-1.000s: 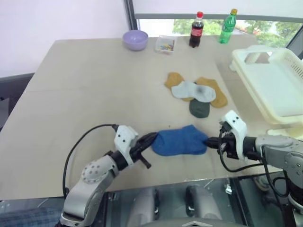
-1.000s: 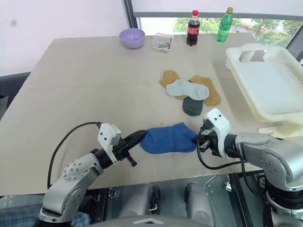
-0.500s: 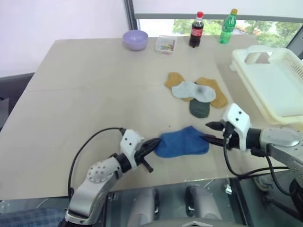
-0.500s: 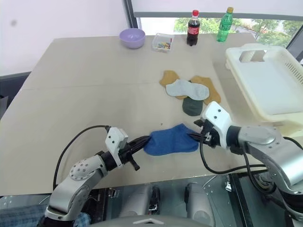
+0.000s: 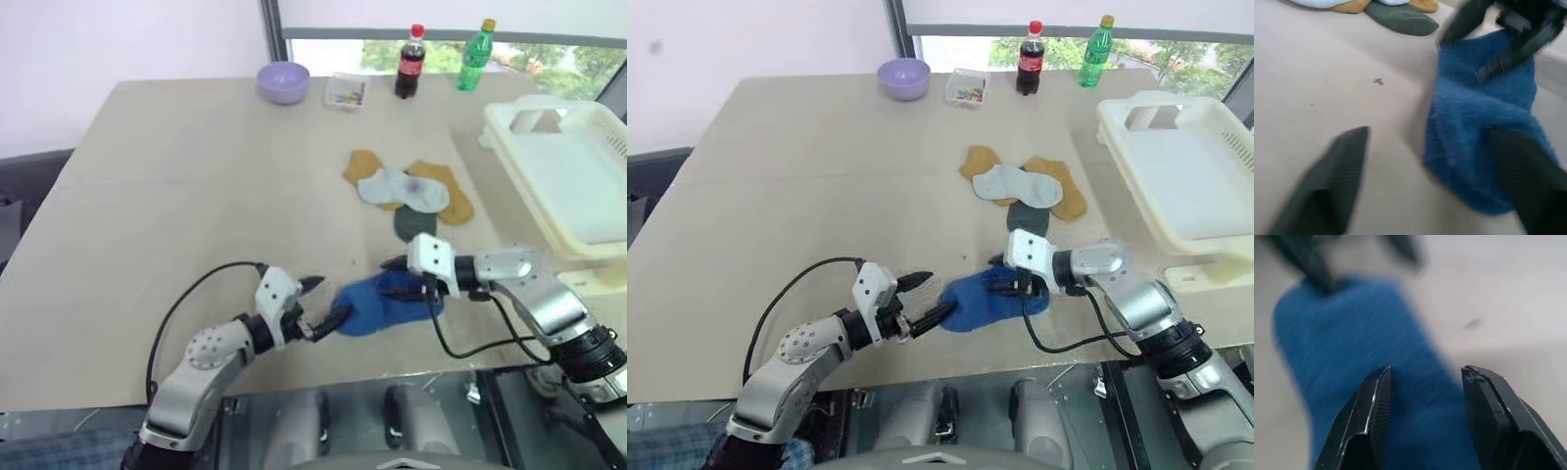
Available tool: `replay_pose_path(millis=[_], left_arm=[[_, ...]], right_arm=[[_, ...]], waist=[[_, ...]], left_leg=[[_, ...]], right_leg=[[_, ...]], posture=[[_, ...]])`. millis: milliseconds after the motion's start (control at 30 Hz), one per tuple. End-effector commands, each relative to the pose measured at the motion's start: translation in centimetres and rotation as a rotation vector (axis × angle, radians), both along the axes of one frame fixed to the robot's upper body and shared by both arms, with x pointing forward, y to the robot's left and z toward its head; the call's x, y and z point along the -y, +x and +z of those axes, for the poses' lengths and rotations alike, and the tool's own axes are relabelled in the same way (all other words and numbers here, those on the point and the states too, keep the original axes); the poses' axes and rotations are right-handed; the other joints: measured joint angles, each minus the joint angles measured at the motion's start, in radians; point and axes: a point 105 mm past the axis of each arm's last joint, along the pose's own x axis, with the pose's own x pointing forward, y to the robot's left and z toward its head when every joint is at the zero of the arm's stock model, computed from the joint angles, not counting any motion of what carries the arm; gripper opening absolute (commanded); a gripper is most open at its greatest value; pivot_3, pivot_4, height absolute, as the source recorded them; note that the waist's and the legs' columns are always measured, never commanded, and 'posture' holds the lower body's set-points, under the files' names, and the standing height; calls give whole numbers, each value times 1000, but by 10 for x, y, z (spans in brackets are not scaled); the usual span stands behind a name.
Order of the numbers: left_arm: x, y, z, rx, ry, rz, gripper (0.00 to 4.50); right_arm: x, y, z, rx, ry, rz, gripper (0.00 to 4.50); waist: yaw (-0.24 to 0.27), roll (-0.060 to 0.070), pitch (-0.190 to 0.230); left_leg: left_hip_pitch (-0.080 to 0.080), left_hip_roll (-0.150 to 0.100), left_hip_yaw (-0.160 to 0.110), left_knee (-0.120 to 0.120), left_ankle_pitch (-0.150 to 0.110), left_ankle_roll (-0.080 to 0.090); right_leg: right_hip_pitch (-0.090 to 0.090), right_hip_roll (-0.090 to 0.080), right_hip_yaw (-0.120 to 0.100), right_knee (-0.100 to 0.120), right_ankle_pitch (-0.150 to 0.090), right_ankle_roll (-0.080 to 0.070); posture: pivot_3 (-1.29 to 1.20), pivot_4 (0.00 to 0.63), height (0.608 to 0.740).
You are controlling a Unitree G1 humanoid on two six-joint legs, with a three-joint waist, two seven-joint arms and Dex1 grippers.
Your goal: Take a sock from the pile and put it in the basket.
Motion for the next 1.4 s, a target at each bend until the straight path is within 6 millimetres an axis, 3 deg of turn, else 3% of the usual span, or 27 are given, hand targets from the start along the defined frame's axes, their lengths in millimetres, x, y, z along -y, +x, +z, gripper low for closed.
replay_pose_path(millis=[33,267,500,600,767,900,1067,1167,1267,1400], left_arm=[[-2,2,8,23,-20,4,4436],[-8,6,2,28,27,20,4436],[-14,20,-4,60,95,32,4436],[-17,32,4,110,87,79,4436],[-22,47,32,149,-76,154,4436],[-16,41,47,86,-211,89,4436],[-12,27,33,-44,-164,-11,4436],[-12,22,23,-107,-123,-31,4436],[-7,17,15,-175,-115,-57,4436],[-5,20,11,-203,-103,-51,4436]], right_arm=[[2,-1,0,9,3,38,2342],[9,16,11,30,32,-54,2342],[40,10,-3,-64,-88,-233,2342],[46,10,-8,-97,-113,-346,2342],[36,18,-2,-155,7,-581,2342],[20,19,1,-208,76,-659,2342],[-1,17,9,-224,136,-655,2342],[-6,12,25,-192,179,-581,2342],[-7,-2,41,-123,193,-429,2342],[-2,-8,48,-93,183,-371,2342]], waist=[[2,0,0],[2,0,0],[8,1,-2],[7,1,-4],[5,-3,-7],[4,-3,-7],[-6,-3,-8],[-12,-3,-8],[-11,-2,-7],[-9,-3,-7]], left_leg=[[0,0,0,0,0,0],[1,0,0,0,0,0],[1,0,0,0,0,-1],[2,0,0,1,0,0],[2,0,-1,1,0,0],[2,-1,-1,2,0,0],[2,0,-1,2,0,0],[2,0,-1,2,0,0],[1,-1,-1,2,0,0],[1,-1,-1,2,0,1]], right_leg=[[0,0,0,0,0,0],[0,0,0,1,0,-1],[1,-1,0,1,0,-1],[2,-1,-1,1,0,-1],[2,-2,-2,3,0,-1],[2,-3,-2,3,0,-1],[1,-1,-1,4,0,-1],[1,-1,-1,4,0,-1],[1,-1,-1,4,0,0],[1,-1,-1,2,1,2]], posture=[[0,150,733],[0,150,733],[0,150,733],[0,150,733],[0,150,733],[0,150,733],[0,150,733],[0,150,733],[0,150,733],[0,150,733]])
